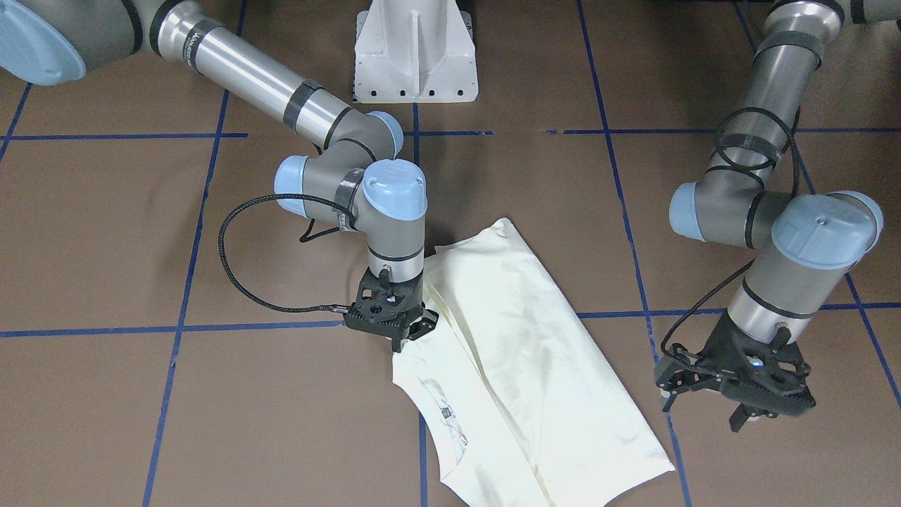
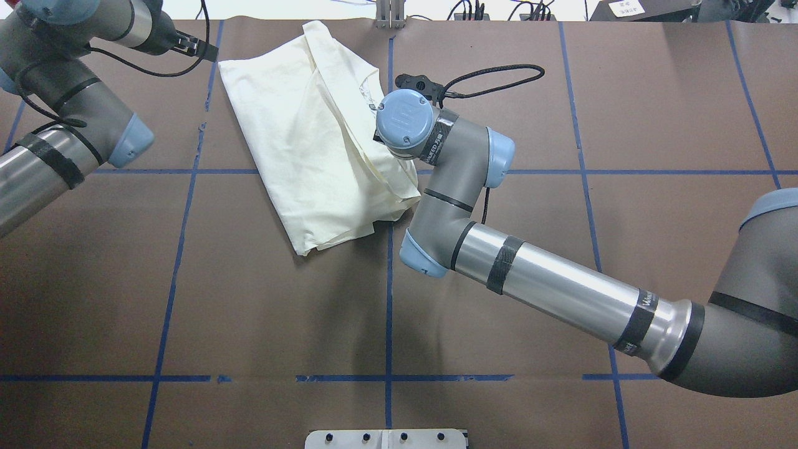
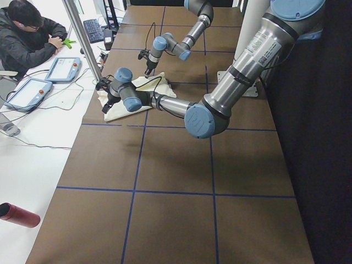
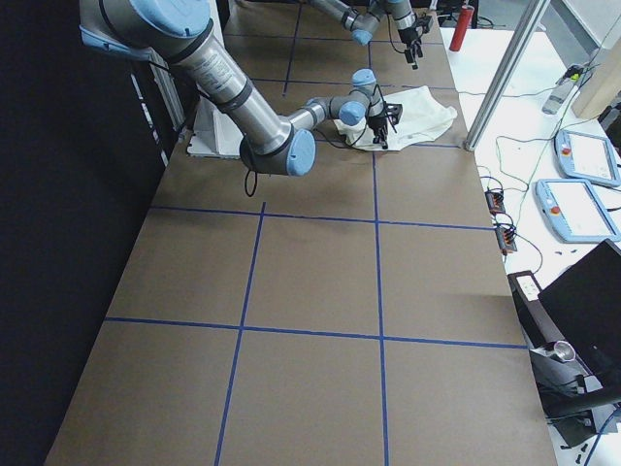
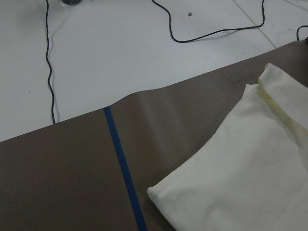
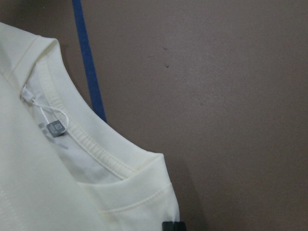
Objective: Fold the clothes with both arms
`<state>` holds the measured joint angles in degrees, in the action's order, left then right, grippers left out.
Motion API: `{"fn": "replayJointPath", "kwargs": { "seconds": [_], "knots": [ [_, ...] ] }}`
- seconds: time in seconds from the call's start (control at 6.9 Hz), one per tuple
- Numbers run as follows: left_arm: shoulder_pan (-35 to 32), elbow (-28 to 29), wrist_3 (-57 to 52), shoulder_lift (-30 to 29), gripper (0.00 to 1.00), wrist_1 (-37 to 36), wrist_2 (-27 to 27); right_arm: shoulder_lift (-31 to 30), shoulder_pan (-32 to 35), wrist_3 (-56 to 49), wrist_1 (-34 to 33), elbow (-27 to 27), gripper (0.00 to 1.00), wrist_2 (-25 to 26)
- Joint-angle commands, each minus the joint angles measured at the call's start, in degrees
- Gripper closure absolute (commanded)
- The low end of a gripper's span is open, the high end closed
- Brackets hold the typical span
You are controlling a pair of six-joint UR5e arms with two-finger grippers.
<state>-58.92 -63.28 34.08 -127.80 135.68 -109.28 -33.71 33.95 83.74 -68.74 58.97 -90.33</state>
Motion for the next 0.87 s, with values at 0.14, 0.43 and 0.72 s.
{"fn": "replayJointPath", "kwargs": {
  "seconds": [0.14,0.43,0.72],
  "knots": [
    [0.03,-0.26,0.11,0.01,0.00,0.38,-0.06,-9.47,-0.72,-0.07,-6.58,16.80,1.00,-0.37],
    [0.64,-1.40,1.94,0.01,0.00,0.38,-0.06,-22.22,-5.18,0.46,-7.46,33.07,1.00,1.72],
    [1.00,-2.02,2.22,0.44,0.00,0.38,-0.06,-31.20,-9.23,0.46,-7.47,42.68,1.00,4.98]
  ]
}}
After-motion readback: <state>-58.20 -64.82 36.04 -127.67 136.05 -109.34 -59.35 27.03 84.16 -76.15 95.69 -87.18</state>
